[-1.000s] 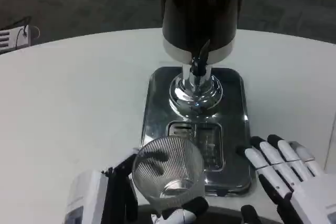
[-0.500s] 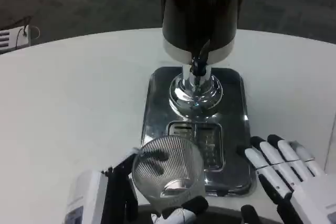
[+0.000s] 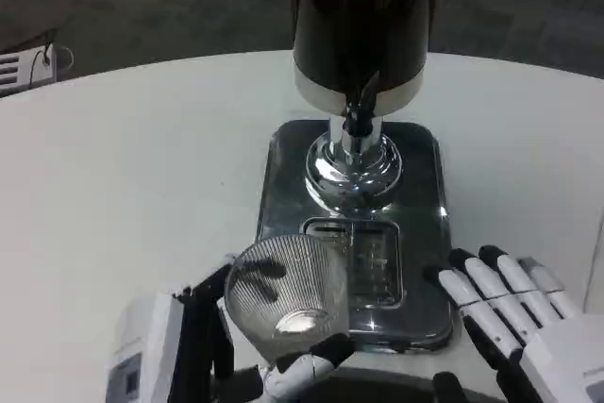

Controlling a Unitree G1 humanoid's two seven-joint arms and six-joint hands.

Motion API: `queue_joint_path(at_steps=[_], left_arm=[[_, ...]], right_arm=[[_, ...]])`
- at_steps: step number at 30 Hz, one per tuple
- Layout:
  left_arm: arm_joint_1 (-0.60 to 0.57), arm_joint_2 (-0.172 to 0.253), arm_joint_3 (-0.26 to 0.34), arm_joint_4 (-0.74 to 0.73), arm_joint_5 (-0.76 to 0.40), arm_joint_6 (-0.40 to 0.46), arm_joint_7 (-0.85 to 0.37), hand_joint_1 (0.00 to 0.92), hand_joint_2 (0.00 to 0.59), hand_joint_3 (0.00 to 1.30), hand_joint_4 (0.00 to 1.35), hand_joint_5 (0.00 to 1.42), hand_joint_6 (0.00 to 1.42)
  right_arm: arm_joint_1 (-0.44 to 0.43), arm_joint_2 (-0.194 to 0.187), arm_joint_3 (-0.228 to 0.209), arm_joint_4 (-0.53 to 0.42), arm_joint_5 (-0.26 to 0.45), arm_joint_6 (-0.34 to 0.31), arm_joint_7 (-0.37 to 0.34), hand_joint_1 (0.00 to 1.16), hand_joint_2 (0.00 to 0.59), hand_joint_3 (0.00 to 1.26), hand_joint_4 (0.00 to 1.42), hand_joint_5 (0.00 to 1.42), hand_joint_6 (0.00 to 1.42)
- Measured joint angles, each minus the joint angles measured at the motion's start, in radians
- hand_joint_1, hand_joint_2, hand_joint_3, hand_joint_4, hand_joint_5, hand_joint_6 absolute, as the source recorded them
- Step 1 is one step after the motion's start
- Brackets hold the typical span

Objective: Grasp the cup under the faucet to collect the drink, then remove the cup.

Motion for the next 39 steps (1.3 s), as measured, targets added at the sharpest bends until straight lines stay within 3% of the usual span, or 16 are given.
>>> queue_joint_path(at_steps=[11,25,39], left_arm=[[-0.152,0.023,0.064,0.156,-0.005,0.002,0.031,0.549,0.082,0.96,1.12,1.26,1.42],[-0.426,0.047,0.045,0.420,-0.005,0.005,0.062,0.547,0.080,0.96,1.12,1.26,1.42],[-0.548,0.039,-0.008,0.545,-0.005,0.005,0.087,0.542,0.078,0.97,1.10,1.26,1.42]], right_arm=[[0.005,-0.001,-0.014,-0.013,0.001,0.001,0.005,0.31,0.562,0.11,0.04,0.02,0.05],[0.018,0.006,-0.023,-0.025,0.001,0.011,0.007,0.31,0.562,0.11,0.04,0.02,0.05],[0.035,0.013,-0.036,-0.027,0.001,0.019,0.007,0.31,0.562,0.11,0.04,0.02,0.05]])
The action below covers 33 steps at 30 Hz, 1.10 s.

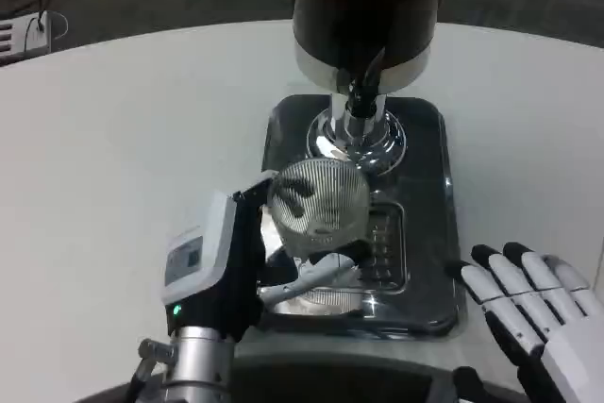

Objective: Grasp the cup under the faucet to collect the drink, then remove the cup.

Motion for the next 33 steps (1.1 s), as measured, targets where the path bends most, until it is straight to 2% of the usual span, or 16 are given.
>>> queue_joint_path(at_steps=[6,18,22,25,28,33], left_arm=[[-0.049,-0.015,-0.015,0.032,0.000,0.014,0.005,0.542,0.078,0.97,1.10,1.26,1.42],[-0.114,-0.021,-0.024,0.062,0.005,0.117,0.006,0.542,0.073,0.98,1.11,1.26,1.42],[-0.143,-0.023,-0.045,0.088,0.005,0.134,0.009,0.544,0.049,0.98,1.09,1.23,1.42],[-0.152,-0.024,-0.055,0.094,0.005,0.140,0.010,0.543,0.022,0.94,1.01,1.17,1.40],[-0.152,-0.025,-0.060,0.095,0.004,0.139,0.017,0.498,0.005,0.84,0.88,1.10,1.35],[-0.144,-0.024,-0.061,0.089,0.002,0.139,0.023,0.361,0.046,0.71,0.72,1.00,1.27]], right_arm=[[0.000,0.000,0.000,0.000,0.000,0.000,0.000,0.31,0.567,0.11,0.04,0.02,0.05],[0.001,0.000,-0.006,0.000,0.002,0.000,0.000,0.30,0.570,0.11,0.04,0.02,0.05],[0.003,0.000,-0.008,0.000,0.002,0.000,0.000,0.30,0.570,0.11,0.04,0.02,0.05],[0.005,0.000,-0.009,0.000,0.002,0.000,0.000,0.30,0.571,0.11,0.04,0.02,0.05],[0.005,0.000,-0.011,0.000,0.002,0.000,0.000,0.29,0.571,0.11,0.04,0.03,0.05],[0.006,0.000,-0.012,0.000,0.003,0.000,0.000,0.29,0.571,0.11,0.04,0.03,0.05]])
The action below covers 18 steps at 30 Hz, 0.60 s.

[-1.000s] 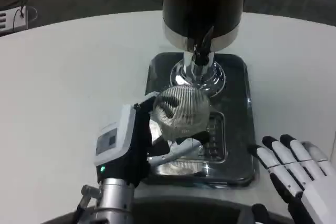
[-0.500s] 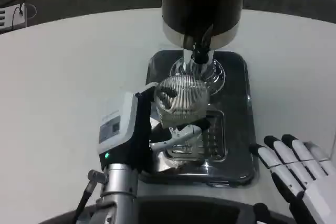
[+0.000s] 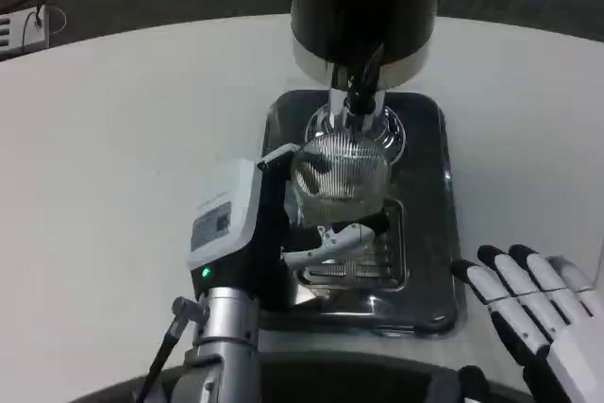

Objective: Grasp the cup under the faucet to collect the drink, then remove the cup.

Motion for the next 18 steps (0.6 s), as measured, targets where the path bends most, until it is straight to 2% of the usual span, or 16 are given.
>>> queue_joint_path(at_steps=[3,8,15,18], left_arm=[[0.025,0.003,-0.001,-0.017,0.001,0.000,0.012,0.305,0.061,0.60,0.60,0.95,1.21],[0.049,0.014,-0.002,-0.035,0.002,-0.003,0.023,0.253,0.049,0.44,0.46,0.88,1.15],[0.058,0.032,-0.013,-0.036,0.005,-0.010,0.031,0.204,0.030,0.34,0.39,0.85,1.13],[0.058,0.033,-0.018,-0.036,0.005,-0.010,0.031,0.198,0.025,0.25,0.32,0.81,1.09]], right_arm=[[-0.001,0.000,0.000,0.000,0.002,0.000,0.000,0.29,0.571,0.11,0.04,0.03,0.05],[-0.010,0.000,0.002,0.002,0.004,0.000,0.000,0.29,0.571,0.11,0.04,0.03,0.05],[-0.016,0.000,0.004,0.005,0.011,0.000,0.000,0.29,0.567,0.11,0.04,0.03,0.05],[-0.018,0.000,0.004,0.005,0.013,0.000,0.000,0.29,0.565,0.11,0.04,0.03,0.05]])
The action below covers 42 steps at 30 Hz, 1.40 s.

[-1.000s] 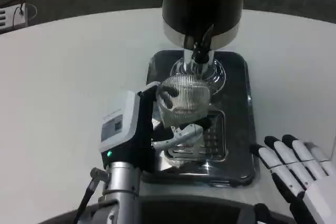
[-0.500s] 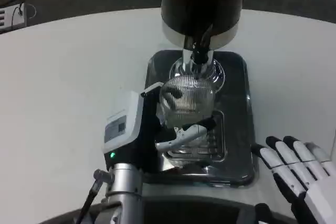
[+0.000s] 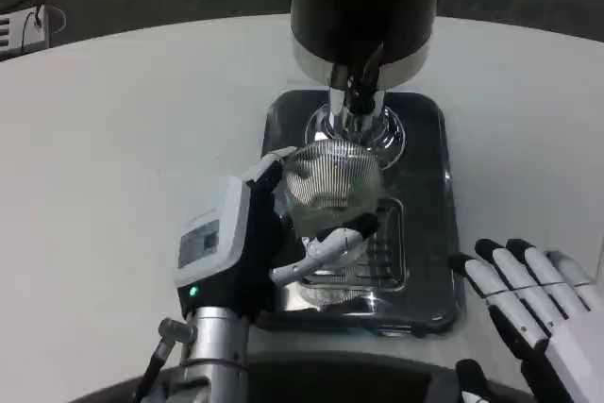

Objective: Grasp the cup under the faucet to collect the drink, then remove the cup.

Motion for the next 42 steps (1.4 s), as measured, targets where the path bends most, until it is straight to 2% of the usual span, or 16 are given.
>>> queue_joint_path(at_steps=[10,16,22,24,26,29,33,37,42], left_arm=[[0.000,0.009,-0.008,-0.015,0.003,0.000,0.001,0.131,0.000,0.03,0.07,0.66,0.92],[0.020,0.011,-0.004,-0.057,-0.007,-0.020,0.011,0.006,0.000,0.01,0.04,0.58,0.80],[0.087,0.005,0.033,-0.196,-0.060,-0.057,0.016,0.000,0.000,0.01,0.03,0.52,0.72],[0.128,0.003,0.046,-0.261,-0.079,-0.063,0.013,0.000,0.000,0.01,0.03,0.48,0.64],[0.166,0.001,0.059,-0.326,-0.089,-0.064,0.001,0.000,0.000,0.02,0.01,0.36,0.41],[0.213,-0.004,0.082,-0.418,-0.122,-0.065,-0.027,0.000,0.066,0.00,0.00,0.19,0.15],[0.234,-0.007,0.099,-0.496,-0.168,-0.075,-0.073,0.000,0.119,0.00,0.00,0.08,0.01],[0.241,-0.013,0.113,-0.578,-0.231,-0.090,-0.134,0.000,0.138,0.00,0.00,0.03,0.00],[0.244,-0.022,0.120,-0.634,-0.278,-0.108,-0.187,0.000,0.133,0.00,0.00,0.00,0.00]], right_arm=[[0.000,0.006,0.000,0.000,0.001,0.002,0.000,0.30,0.563,0.11,0.04,0.03,0.05],[0.001,0.009,0.000,0.000,0.002,0.005,0.000,0.30,0.562,0.11,0.04,0.03,0.05],[0.005,0.011,0.001,-0.001,0.002,0.009,0.000,0.31,0.565,0.12,0.04,0.03,0.05],[0.009,0.012,0.001,-0.001,0.002,0.009,0.000,0.30,0.567,0.12,0.04,0.03,0.05],[0.011,0.013,0.001,-0.002,0.002,0.009,0.000,0.30,0.568,0.12,0.04,0.03,0.05],[0.012,0.013,0.001,-0.002,0.002,0.009,0.000,0.30,0.569,0.12,0.04,0.03,0.05],[0.013,0.013,0.003,-0.003,0.002,0.009,0.000,0.30,0.570,0.12,0.04,0.03,0.05],[0.014,0.013,0.004,-0.006,0.002,0.009,0.000,0.30,0.570,0.12,0.04,0.03,0.05],[0.016,0.012,0.003,-0.008,0.002,0.009,0.000,0.29,0.570,0.12,0.04,0.03,0.05]])
